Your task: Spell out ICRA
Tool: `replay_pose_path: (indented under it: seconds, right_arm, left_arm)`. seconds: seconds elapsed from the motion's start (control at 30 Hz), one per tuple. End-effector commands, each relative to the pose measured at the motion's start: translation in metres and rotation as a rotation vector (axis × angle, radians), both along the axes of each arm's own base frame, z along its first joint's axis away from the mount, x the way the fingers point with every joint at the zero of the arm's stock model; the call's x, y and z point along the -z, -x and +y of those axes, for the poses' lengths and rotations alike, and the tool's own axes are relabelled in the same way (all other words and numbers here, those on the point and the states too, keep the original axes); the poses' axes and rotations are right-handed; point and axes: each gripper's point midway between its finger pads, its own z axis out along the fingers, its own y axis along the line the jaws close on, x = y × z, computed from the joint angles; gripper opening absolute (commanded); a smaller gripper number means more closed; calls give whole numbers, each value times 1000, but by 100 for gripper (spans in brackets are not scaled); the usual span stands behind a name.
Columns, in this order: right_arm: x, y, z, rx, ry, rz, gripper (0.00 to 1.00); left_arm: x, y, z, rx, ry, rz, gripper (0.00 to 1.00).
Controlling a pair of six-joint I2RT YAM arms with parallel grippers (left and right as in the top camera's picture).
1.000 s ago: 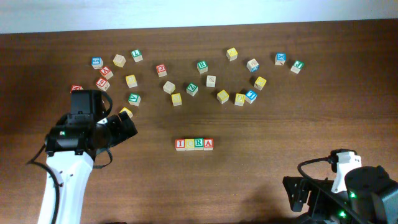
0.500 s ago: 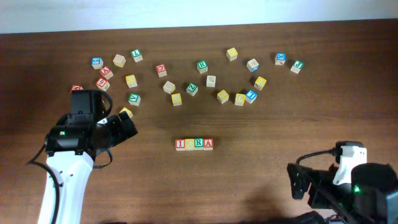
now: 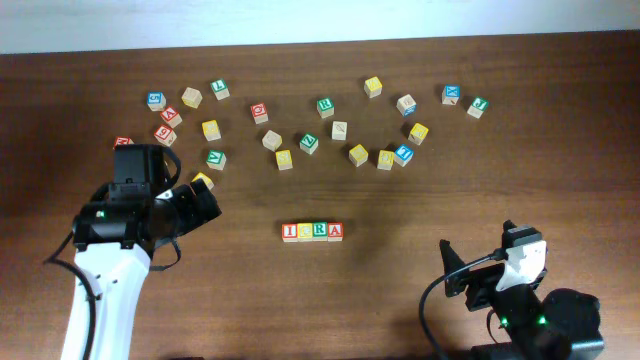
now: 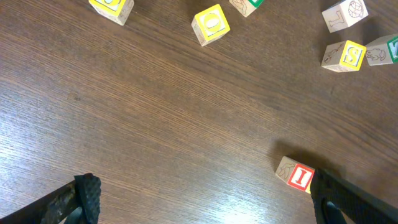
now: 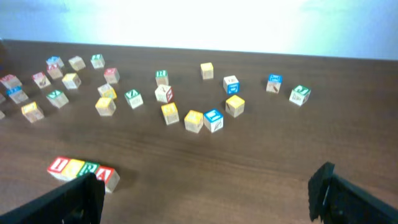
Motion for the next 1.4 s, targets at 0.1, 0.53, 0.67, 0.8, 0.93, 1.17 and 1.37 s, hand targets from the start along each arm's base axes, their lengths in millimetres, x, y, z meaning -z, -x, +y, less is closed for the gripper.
replay_pose_path:
  seconds: [0.1,0.53,0.67,0.8,0.93,1.17,1.37]
  right_arm:
    - [16,-11,1,-13,27,-156,98]
    - [26,-28,-1,-24,124,-279,98]
    - [27,-36,0,-19,111,-360,98]
    - [40,-43,-9,44,38,-366,98]
    - [49,-45,-19,100,31,-328,98]
    - [74,-45,-24,130,43,-226,98]
    - [76,-46,-34,204,-17,-206,98]
  left_arm:
    - [-9,-2,2,-11,-2,-28,99]
    - [-9,-2,2,-11,-2,-28,99]
    - [-9,-2,2,-11,-2,-28,99]
    - [-9,-2,2,-11,-2,-28,99]
    - [-9,-2,2,-11,-2,-28,99]
    - [-9,-2,2,-11,-2,-28,99]
    - [-9,-2,2,-11,-2,-28,99]
